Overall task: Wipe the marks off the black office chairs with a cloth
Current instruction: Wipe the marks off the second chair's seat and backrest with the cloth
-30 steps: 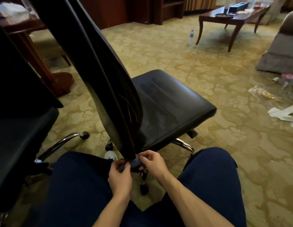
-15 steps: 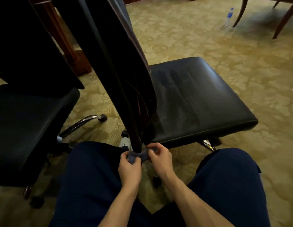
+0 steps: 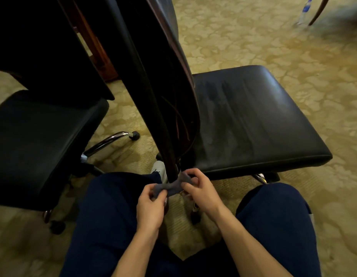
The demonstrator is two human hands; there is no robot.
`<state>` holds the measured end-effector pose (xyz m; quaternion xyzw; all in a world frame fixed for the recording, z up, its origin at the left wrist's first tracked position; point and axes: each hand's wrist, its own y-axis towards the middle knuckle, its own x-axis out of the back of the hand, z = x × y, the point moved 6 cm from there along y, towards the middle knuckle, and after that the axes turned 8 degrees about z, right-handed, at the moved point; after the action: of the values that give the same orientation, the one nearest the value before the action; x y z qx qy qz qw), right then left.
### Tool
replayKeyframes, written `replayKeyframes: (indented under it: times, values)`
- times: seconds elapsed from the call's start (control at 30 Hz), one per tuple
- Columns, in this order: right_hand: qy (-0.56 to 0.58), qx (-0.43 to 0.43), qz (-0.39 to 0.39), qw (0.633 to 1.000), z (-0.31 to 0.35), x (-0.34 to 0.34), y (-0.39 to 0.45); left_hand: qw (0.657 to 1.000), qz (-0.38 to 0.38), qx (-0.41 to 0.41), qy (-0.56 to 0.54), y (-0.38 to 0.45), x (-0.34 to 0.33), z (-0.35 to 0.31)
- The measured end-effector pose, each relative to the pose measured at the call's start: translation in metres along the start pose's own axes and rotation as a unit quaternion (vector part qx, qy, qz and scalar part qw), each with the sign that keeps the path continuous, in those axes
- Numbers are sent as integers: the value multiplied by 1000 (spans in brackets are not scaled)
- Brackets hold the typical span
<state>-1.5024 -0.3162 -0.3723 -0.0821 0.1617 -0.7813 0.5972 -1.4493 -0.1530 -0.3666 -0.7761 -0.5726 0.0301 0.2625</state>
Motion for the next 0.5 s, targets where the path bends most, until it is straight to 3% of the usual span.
replayKeyframes:
  times: [0.13,0.23,0.33,0.5]
  values:
    - [-89,22,-82,992,-2,2,-1,992,-9,-75,103,-11,5,-15]
    - [61,27,-107,992,-2,-2,-2,980,-10,-122,157,-15,-3,-25]
    - [220,24,-108,969,2,-10,-8,978,-41,-128,162,-13,-2,-27]
    - [230,18,-107,967,2,-18,-3,992,4,-105,77,3,-6,-33]
